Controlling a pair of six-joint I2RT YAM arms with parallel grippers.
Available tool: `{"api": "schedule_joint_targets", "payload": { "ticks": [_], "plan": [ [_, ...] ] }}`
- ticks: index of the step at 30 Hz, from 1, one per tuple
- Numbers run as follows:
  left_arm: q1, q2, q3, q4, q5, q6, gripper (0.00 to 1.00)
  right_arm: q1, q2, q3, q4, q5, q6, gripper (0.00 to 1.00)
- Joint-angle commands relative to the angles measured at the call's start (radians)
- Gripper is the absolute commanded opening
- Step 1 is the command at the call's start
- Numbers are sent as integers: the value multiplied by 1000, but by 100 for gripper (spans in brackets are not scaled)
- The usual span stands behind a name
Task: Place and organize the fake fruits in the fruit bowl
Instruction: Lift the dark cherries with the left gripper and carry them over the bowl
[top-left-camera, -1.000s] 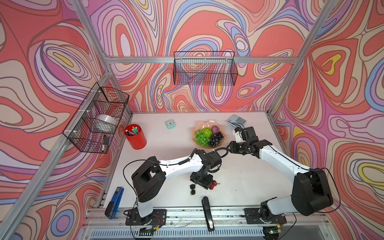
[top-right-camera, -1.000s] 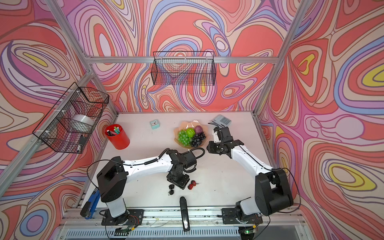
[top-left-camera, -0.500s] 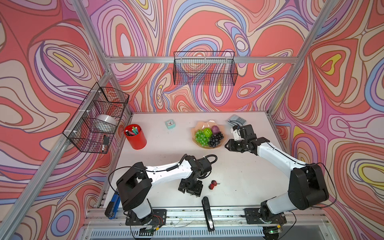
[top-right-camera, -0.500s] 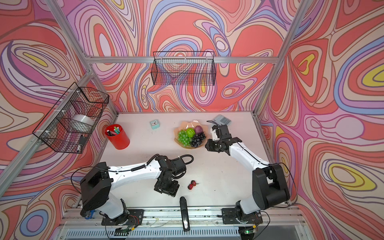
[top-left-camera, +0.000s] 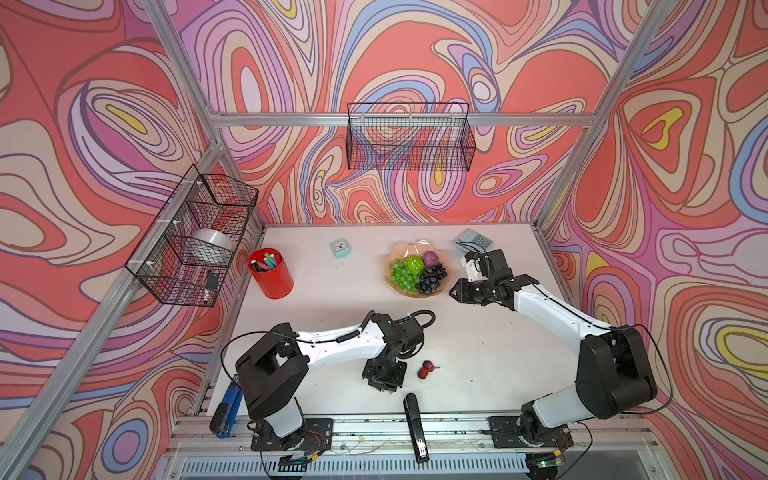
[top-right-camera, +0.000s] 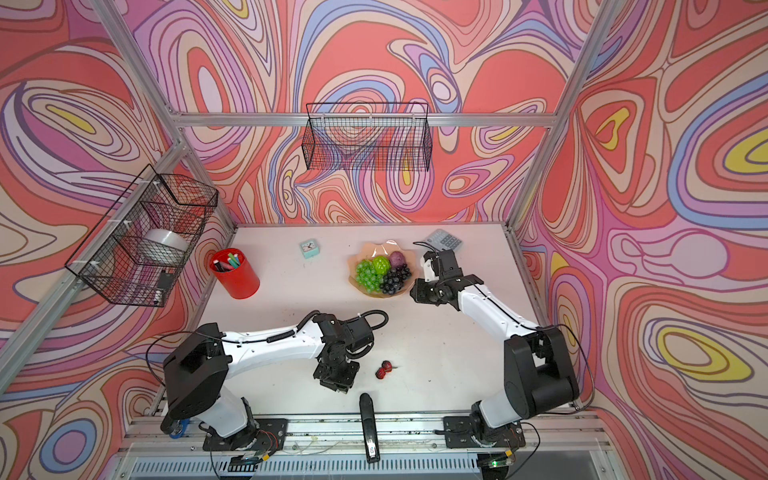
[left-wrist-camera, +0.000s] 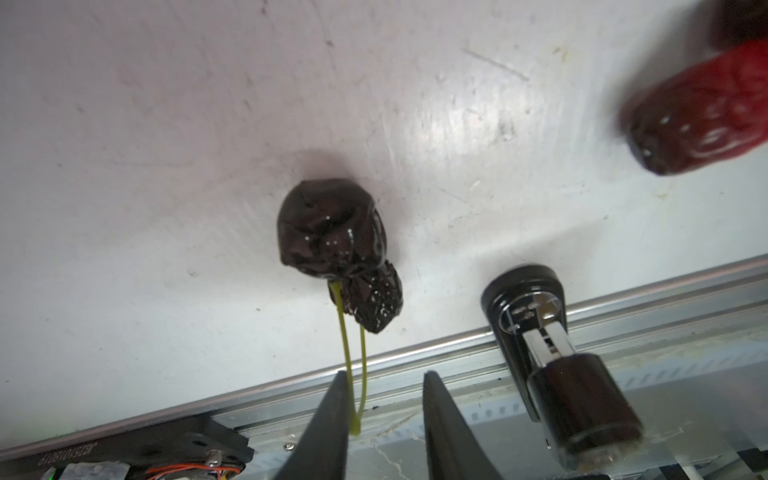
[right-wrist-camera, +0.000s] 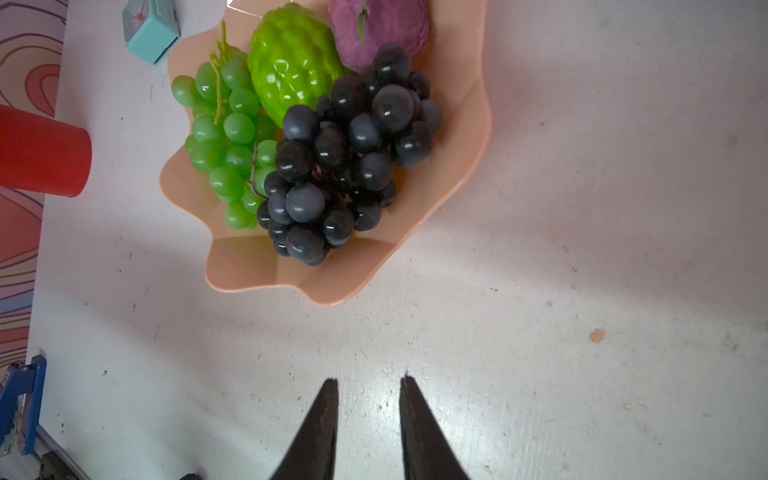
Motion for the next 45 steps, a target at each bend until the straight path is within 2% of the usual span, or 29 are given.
{"api": "schedule_joint_targets", "payload": {
  "ticks": [1, 6, 10, 12, 16, 23, 26, 29, 35, 39, 45],
  "plan": [
    [-3, 19, -18, -16, -30, -18, 30, -5, 11, -8, 27, -13, 1, 28],
    [-2, 15, -27, -16, -44, -22, 24, -6, 13, -13, 29, -17, 2, 28],
    [-2, -2, -23, -23, -65, -21, 12, -5, 12, -14, 32, -17, 3, 28],
    [-2, -4, -19, -32, -70, -20, 10, -5, 14, -12, 32, -19, 6, 28],
    [-1, -42, -4, -39, -105, -20, 0, -5, 15, -2, 29, -24, 6, 27],
    [20, -140, 18, -47, -134, 8, 0, -5, 13, 11, 18, -24, 9, 27],
    [87, -213, 51, -37, -109, 50, 0, -5, 8, 14, 17, -20, 8, 27],
    [193, -222, 140, -37, -51, 133, 0, -5, 14, 27, 20, -25, 13, 26],
    [351, -111, 341, 2, 31, 290, 0, -5, 32, 67, 4, -37, 6, 26],
    [459, 28, 512, 38, 123, 354, 0, -5, 57, 116, -24, -52, -9, 26],
    [539, 272, 803, 35, 187, 412, 0, -5, 76, 159, -52, -46, -17, 26]
  ]
}}
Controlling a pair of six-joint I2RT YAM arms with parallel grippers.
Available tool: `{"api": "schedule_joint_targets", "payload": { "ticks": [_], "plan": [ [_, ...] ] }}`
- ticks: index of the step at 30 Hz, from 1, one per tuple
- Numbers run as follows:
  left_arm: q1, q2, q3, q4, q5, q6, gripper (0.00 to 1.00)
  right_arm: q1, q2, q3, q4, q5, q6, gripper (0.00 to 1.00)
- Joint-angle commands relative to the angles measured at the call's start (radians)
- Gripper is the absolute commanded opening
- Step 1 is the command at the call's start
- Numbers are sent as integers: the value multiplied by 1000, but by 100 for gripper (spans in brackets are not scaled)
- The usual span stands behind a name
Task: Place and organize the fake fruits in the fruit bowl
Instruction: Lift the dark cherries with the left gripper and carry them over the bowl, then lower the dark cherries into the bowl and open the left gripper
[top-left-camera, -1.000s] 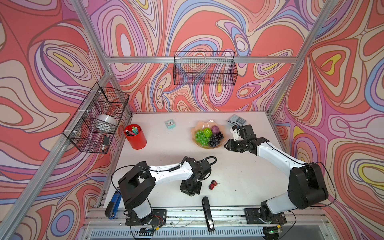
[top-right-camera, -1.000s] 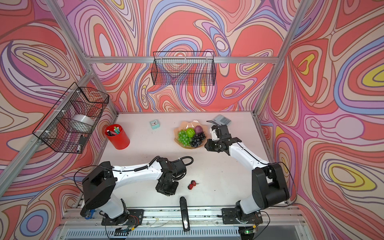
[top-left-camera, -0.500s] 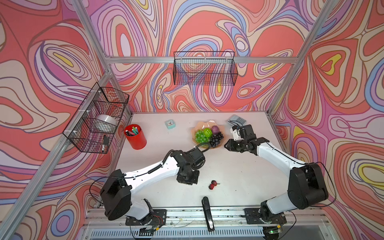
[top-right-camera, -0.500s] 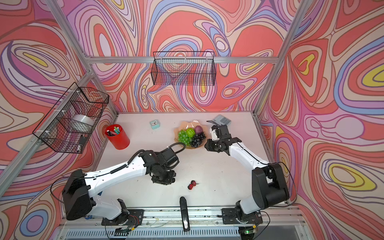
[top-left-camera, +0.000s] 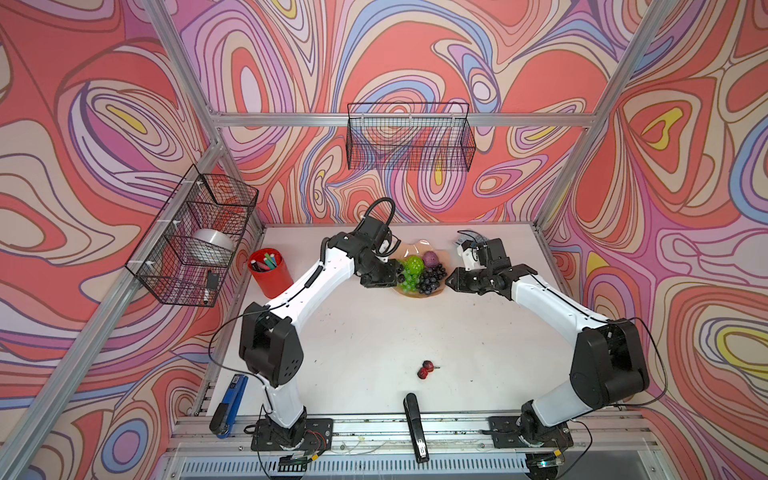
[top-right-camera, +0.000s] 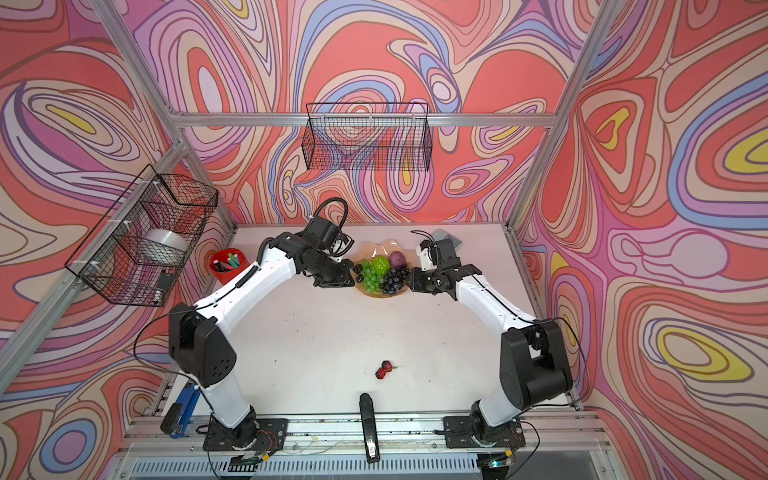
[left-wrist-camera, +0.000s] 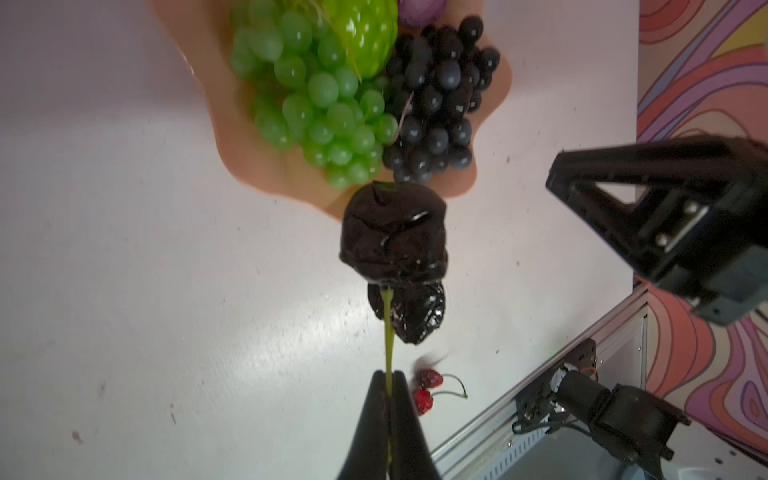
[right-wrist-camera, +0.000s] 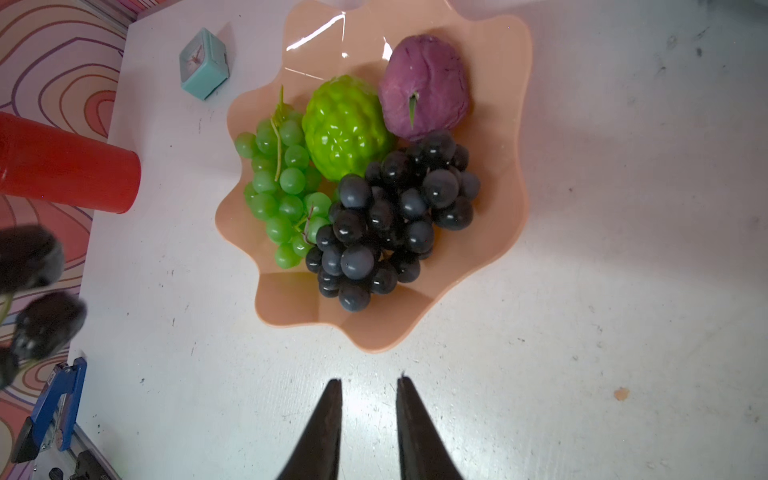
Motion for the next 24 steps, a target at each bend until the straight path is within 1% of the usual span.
{"api": "schedule_joint_targets", "payload": {
  "ticks": [1, 6, 11, 13, 17, 24],
  "plan": [
    [22, 111, 155, -19, 70, 76, 0, -5, 17, 30, -29, -2, -14, 26],
    [52, 309, 401, -80, 80, 120, 0, -5, 30, 45, -35, -11, -3, 26],
    [102, 486, 627, -117, 152, 93, 0, -4, 39, 48, -44, -9, 6, 26],
    [111, 539, 690, -134, 152, 101, 0, -4, 40, 49, -48, -4, 5, 26],
    [131, 603, 729, -100, 223, 82, 0, -4, 49, 52, -50, -3, 8, 26],
    [144, 657, 729, -69, 281, 69, 0, -4, 57, 53, -54, -3, 12, 26]
  ]
}}
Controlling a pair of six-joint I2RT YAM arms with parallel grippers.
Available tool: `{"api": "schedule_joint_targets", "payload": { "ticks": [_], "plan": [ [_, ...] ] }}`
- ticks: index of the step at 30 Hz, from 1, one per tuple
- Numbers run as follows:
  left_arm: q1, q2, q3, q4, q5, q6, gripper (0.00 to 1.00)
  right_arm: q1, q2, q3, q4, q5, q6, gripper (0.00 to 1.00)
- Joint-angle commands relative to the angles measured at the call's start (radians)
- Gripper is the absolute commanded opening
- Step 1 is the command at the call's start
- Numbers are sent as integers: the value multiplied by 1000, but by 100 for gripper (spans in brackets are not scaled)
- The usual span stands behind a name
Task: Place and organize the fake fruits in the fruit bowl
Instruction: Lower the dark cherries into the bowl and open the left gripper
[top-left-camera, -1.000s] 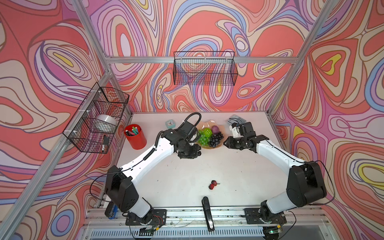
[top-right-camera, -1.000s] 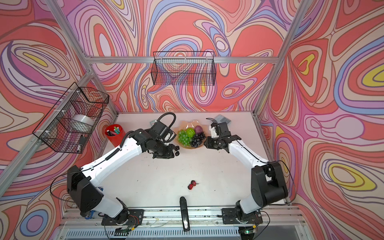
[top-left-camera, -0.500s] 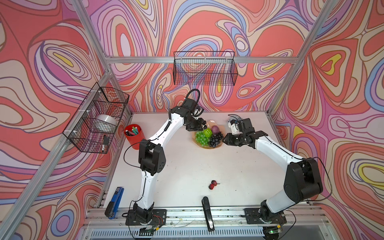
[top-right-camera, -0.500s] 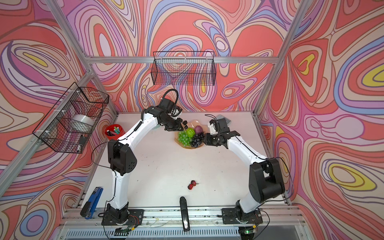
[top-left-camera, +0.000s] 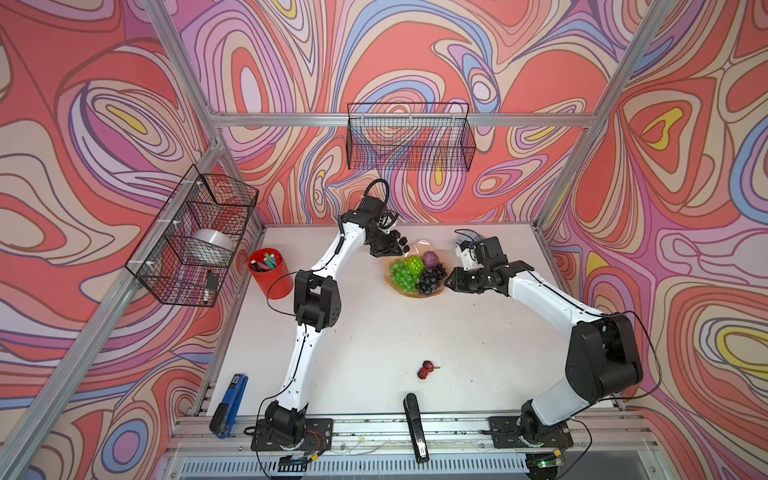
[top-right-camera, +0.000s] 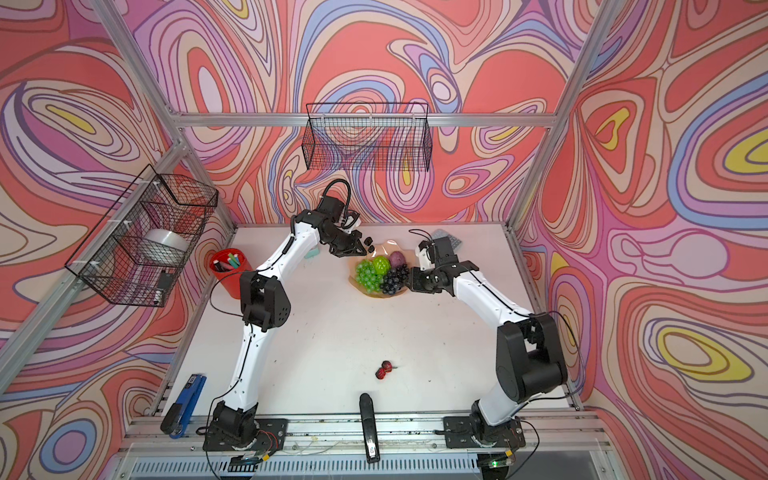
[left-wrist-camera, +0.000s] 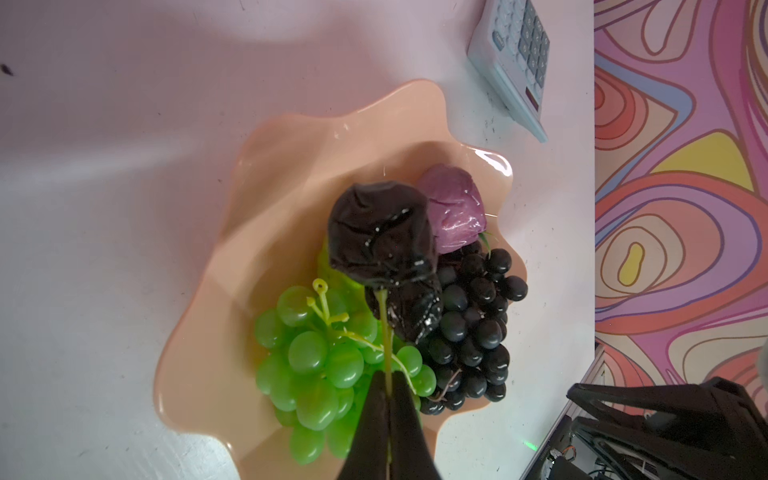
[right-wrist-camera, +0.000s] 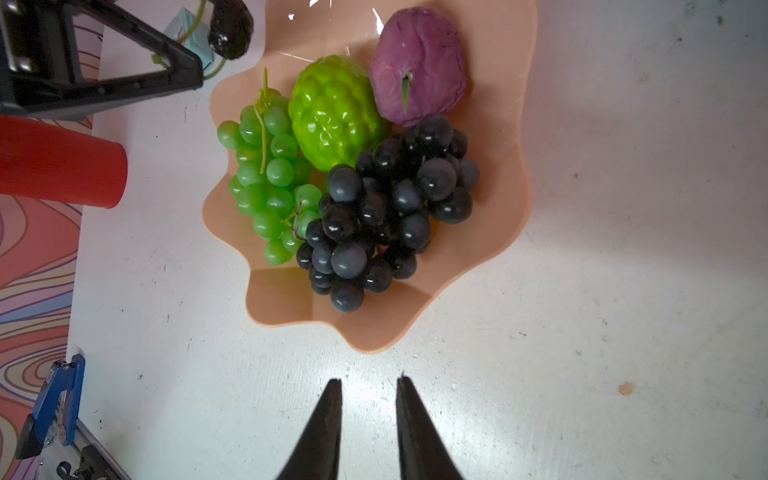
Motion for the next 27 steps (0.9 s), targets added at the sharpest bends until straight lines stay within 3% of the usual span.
{"api": "schedule_joint_targets", "payload": {
  "ticks": [1, 10, 19, 27],
  "plan": [
    [2, 34, 27, -3, 58, -5, 0, -4, 18, 23, -15, 0, 8, 26],
    [7, 64, 27, 17, 24, -22, 0, -4, 3, 6, -6, 11, 22, 26],
    [7, 92, 37, 13, 30, -24, 8, -4, 0, 1, -11, 13, 18, 26],
    [7, 85, 36, 6, 30, -27, 26, -4, 1, -3, 0, 12, 30, 26]
  ]
}}
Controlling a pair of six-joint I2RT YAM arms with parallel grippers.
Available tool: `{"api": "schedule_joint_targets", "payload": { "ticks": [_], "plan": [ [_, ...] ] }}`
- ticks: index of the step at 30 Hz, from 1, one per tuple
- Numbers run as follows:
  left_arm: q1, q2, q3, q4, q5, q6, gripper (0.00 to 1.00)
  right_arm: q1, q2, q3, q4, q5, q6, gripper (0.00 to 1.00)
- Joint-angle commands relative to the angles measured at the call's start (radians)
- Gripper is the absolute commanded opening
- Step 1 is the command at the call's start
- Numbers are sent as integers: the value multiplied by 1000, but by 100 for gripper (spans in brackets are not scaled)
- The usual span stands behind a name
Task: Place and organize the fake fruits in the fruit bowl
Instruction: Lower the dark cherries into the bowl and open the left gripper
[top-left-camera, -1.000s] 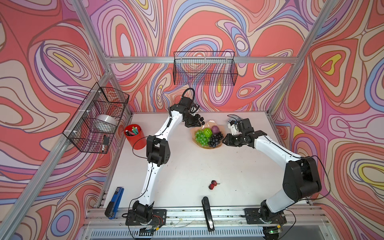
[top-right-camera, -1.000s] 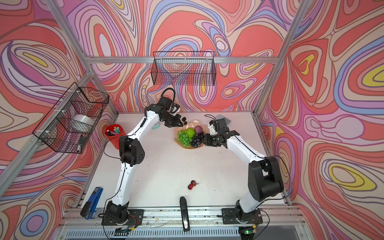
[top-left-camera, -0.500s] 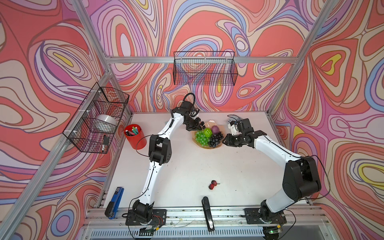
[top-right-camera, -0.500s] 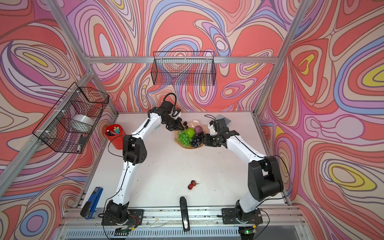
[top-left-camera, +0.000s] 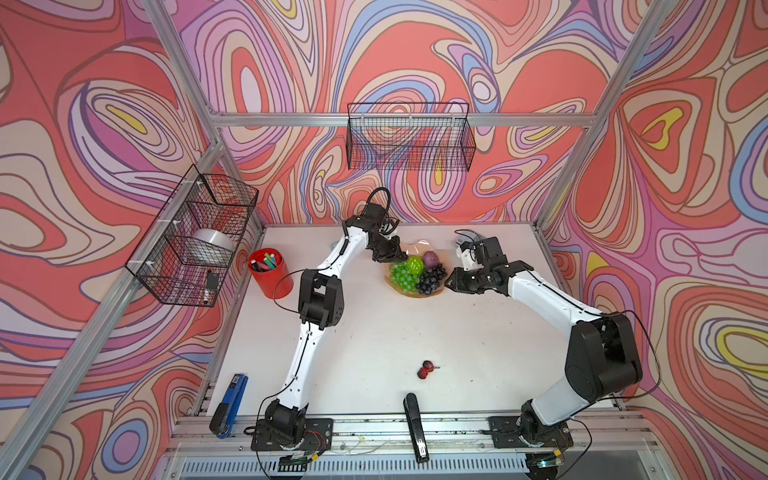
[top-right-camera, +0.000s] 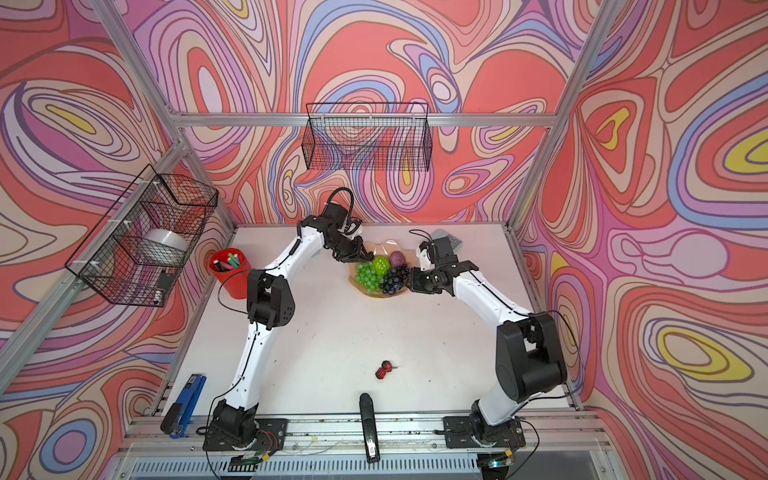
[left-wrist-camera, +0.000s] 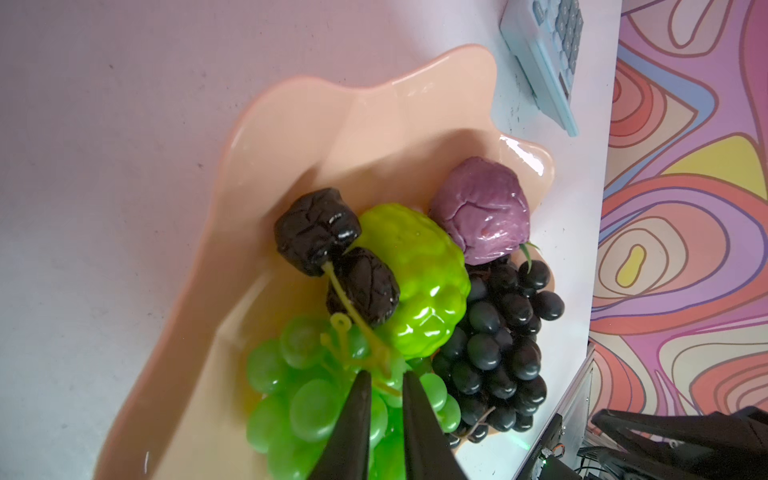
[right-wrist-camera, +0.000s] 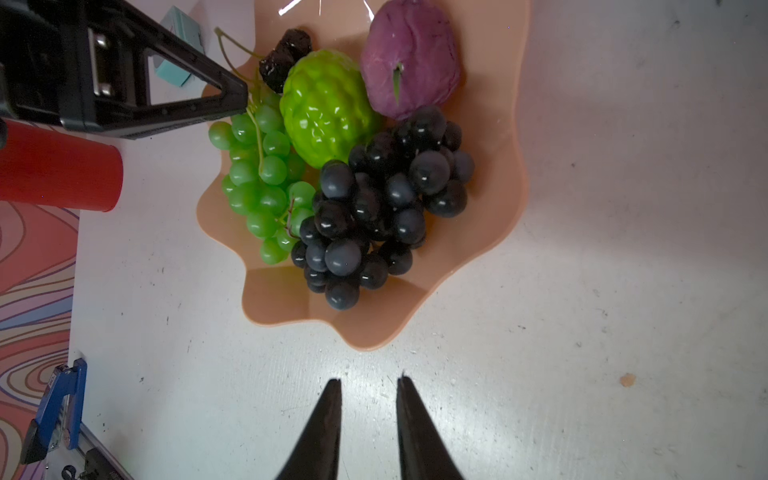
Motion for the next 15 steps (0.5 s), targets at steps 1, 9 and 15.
{"api": "schedule_joint_targets", "payload": {
  "ticks": [1, 9, 15],
  "plan": [
    [4, 19, 30, -16, 4, 5, 27, -3, -2, -4, 11, 7, 10, 26],
    [4, -42, 26, -30, -35, 18, 33, -2, -26, -8, 15, 9, 16, 26],
    [4, -145, -51, -36, -66, 47, 47, 30, -47, -29, 31, 46, 9, 31]
  ]
}}
